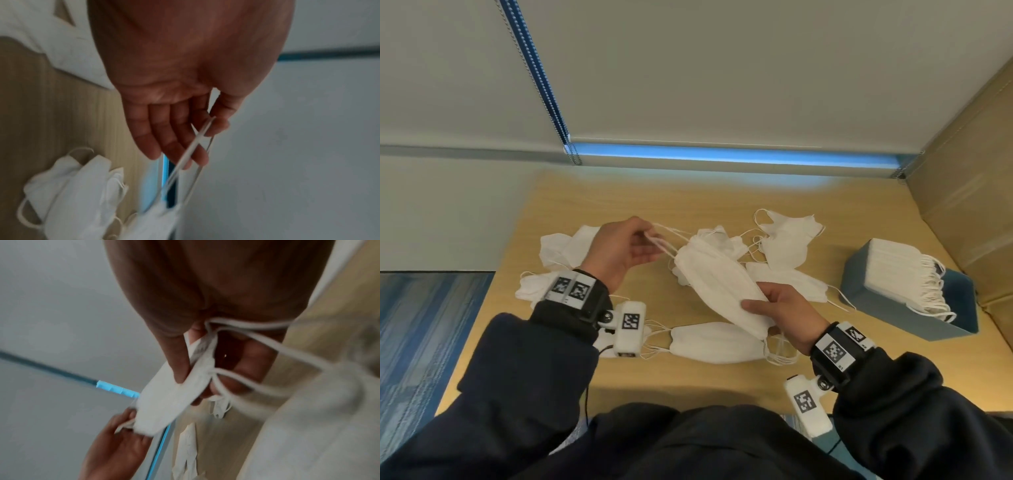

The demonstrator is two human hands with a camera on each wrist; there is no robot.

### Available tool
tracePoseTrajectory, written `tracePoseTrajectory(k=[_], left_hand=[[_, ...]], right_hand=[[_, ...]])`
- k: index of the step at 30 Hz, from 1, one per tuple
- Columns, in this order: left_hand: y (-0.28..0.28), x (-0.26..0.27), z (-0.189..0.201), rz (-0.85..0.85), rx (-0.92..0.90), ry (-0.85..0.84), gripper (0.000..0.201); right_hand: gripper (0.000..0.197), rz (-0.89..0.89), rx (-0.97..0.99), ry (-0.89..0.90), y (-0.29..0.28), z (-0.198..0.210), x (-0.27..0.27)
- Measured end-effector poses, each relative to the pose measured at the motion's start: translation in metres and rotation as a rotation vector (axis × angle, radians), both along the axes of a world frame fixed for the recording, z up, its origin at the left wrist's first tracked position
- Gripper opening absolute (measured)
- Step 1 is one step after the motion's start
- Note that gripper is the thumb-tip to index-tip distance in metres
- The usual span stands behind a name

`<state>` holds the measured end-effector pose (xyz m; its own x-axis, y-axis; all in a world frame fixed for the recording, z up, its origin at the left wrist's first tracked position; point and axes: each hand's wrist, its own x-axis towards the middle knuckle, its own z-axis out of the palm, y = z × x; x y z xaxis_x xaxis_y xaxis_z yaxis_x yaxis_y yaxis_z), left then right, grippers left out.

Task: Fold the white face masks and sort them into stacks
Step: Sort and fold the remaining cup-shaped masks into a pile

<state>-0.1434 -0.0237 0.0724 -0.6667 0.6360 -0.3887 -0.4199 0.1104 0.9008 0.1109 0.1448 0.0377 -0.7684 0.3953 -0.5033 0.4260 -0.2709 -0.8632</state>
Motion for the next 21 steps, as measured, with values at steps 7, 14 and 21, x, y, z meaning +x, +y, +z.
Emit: tracePoseTrajectory(k=[7, 14, 21], left_hand=[[-0.029, -0.023, -0.022, 0.173, 0.247, -0.525, 0.041], [-0.075, 0.001, -0.069, 0.216, 0.116, -0.519, 0.036], [-0.089, 0.021, -0.084, -0.059, -0.211, -0.387, 0.021]], right_hand=[[0.040, -0.317, -0.308, -0.157, 0.019, -0.039, 0.022], [0.036, -0.748, -0.636, 0.163, 0.045, -0.019, 0.036], [0.035, -0.323, 0.134, -0.244, 0.049, -0.030, 0.060]])
